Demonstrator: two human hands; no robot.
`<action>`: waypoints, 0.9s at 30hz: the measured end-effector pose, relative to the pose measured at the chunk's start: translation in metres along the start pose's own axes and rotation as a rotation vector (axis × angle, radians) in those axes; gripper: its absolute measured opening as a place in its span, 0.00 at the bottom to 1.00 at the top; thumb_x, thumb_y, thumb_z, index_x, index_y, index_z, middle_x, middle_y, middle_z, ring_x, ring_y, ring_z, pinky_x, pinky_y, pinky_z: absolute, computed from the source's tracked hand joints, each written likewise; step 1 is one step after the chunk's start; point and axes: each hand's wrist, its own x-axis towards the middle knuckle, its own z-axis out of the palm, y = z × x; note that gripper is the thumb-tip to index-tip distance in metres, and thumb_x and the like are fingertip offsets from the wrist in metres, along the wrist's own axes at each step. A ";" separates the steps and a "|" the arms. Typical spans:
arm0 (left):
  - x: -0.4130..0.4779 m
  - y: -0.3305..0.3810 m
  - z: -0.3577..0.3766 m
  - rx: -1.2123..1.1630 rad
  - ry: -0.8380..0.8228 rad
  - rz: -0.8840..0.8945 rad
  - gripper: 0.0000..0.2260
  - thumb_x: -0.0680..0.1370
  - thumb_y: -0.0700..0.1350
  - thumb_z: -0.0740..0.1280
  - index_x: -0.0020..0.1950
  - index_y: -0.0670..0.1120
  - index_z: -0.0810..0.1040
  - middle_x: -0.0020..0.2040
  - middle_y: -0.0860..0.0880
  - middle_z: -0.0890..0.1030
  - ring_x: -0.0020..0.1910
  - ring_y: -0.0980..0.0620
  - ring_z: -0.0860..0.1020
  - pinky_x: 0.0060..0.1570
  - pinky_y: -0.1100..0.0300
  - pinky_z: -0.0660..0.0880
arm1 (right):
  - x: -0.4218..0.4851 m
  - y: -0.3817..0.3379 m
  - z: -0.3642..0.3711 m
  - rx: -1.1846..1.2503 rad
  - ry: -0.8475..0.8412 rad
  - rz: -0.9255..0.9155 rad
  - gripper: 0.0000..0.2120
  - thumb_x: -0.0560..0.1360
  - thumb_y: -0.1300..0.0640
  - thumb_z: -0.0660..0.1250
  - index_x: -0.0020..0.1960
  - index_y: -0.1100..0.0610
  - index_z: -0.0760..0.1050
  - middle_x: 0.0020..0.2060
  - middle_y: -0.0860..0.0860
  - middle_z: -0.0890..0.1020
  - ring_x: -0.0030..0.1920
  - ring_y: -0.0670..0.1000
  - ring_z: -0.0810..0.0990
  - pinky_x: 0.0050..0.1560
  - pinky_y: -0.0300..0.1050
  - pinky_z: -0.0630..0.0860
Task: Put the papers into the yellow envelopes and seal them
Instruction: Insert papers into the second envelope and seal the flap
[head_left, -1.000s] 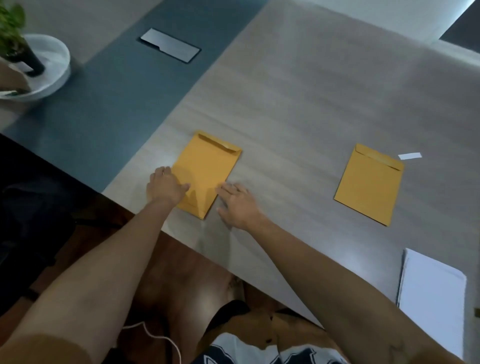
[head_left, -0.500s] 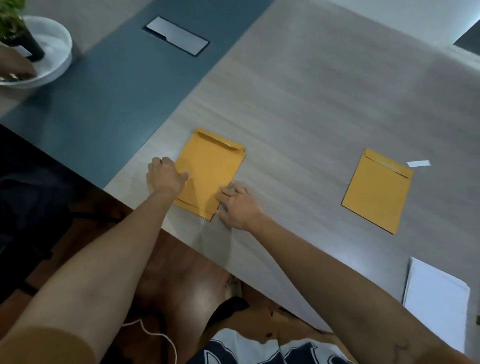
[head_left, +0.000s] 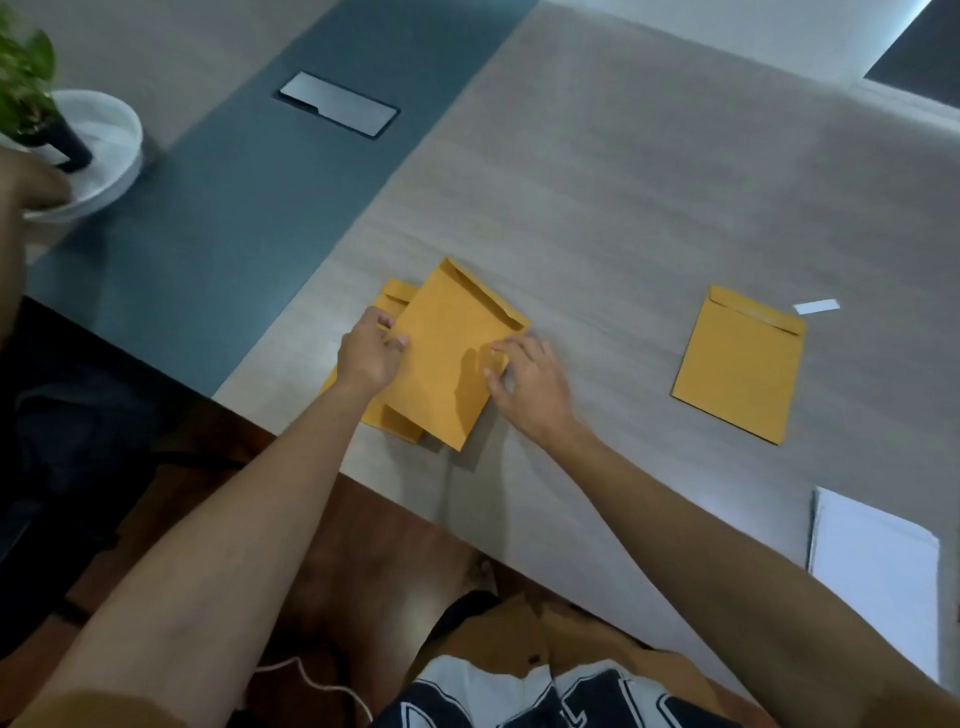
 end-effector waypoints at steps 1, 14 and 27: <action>-0.003 0.002 0.006 -0.012 -0.038 0.020 0.08 0.79 0.46 0.67 0.55 0.47 0.72 0.56 0.41 0.79 0.56 0.41 0.76 0.47 0.56 0.70 | -0.004 0.008 -0.008 -0.005 0.067 0.025 0.19 0.76 0.49 0.67 0.63 0.56 0.76 0.58 0.53 0.78 0.59 0.55 0.74 0.60 0.51 0.73; -0.073 0.040 0.126 0.156 -0.521 0.244 0.06 0.78 0.42 0.69 0.50 0.45 0.72 0.58 0.42 0.80 0.59 0.42 0.77 0.47 0.57 0.69 | -0.124 0.117 -0.076 0.006 0.006 0.527 0.22 0.75 0.57 0.66 0.69 0.52 0.68 0.60 0.52 0.76 0.62 0.54 0.73 0.59 0.51 0.74; -0.097 0.070 0.175 0.525 -0.493 0.482 0.05 0.75 0.45 0.70 0.46 0.49 0.74 0.50 0.48 0.79 0.50 0.45 0.77 0.46 0.53 0.75 | -0.187 0.172 -0.105 0.168 0.103 0.774 0.15 0.73 0.65 0.63 0.60 0.58 0.75 0.43 0.55 0.83 0.49 0.56 0.80 0.48 0.49 0.78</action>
